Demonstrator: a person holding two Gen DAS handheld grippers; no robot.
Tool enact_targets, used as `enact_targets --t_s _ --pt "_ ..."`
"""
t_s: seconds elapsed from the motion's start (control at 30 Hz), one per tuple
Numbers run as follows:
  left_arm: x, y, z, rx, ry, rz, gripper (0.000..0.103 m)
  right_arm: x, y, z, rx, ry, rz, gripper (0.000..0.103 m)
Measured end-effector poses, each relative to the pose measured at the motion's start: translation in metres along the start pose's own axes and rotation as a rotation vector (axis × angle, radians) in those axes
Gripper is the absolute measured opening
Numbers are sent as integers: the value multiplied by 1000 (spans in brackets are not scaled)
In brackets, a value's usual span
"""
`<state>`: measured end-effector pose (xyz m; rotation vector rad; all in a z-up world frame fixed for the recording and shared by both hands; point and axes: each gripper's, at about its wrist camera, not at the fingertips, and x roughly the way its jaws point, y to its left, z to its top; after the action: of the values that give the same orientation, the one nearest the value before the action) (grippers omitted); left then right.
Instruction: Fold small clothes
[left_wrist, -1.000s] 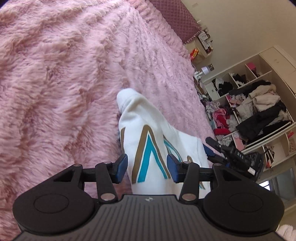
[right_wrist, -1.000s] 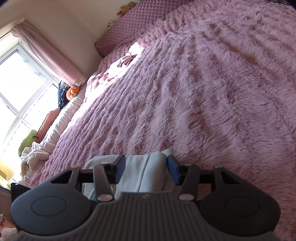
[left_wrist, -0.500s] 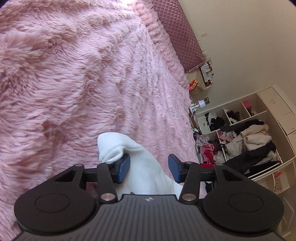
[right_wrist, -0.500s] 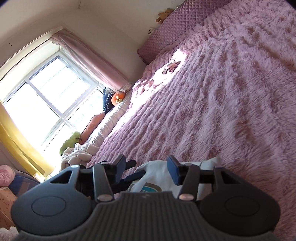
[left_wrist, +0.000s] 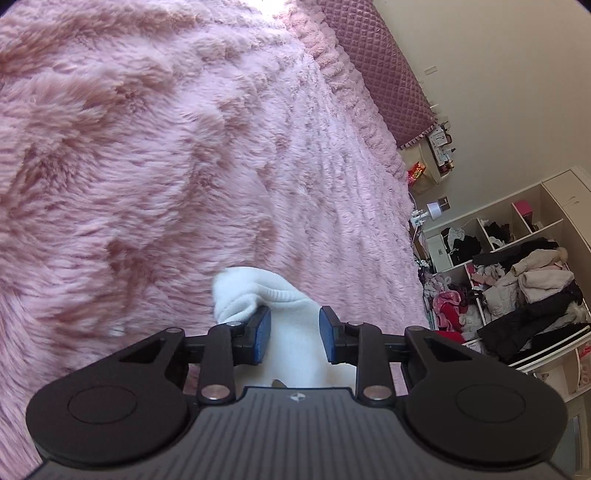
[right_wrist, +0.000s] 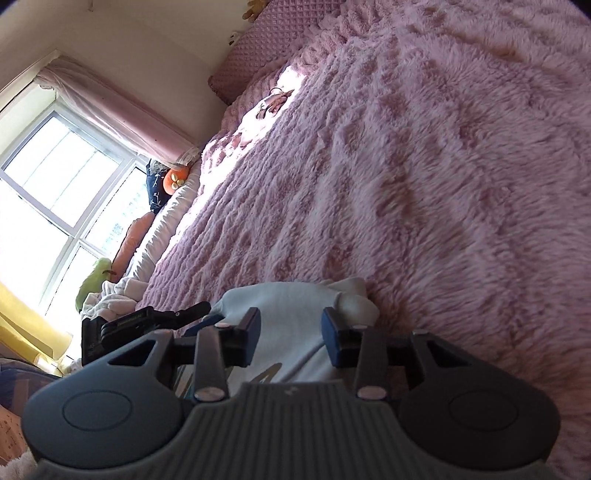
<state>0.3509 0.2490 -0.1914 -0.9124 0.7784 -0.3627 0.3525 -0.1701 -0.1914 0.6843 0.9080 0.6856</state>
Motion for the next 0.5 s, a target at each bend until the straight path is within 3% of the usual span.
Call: enact_targets --t_s 0.1,0.2,0.37,0.5 --pt "-42 -23 -11 53 -53 -64 39 -29 34 -1 -95 -17 -4 48" --pt "-97 -50 -37 182 -101 -32 44 -69 73 -16 -266 -32 -57 48" --pt "-178 -83 -117 422 -130 117 45 -127 114 -74 -536 -63 -272 48" --pt "-189 -93 -195 640 -25 334 45 -151 119 -132 -630 -33 -383 48"
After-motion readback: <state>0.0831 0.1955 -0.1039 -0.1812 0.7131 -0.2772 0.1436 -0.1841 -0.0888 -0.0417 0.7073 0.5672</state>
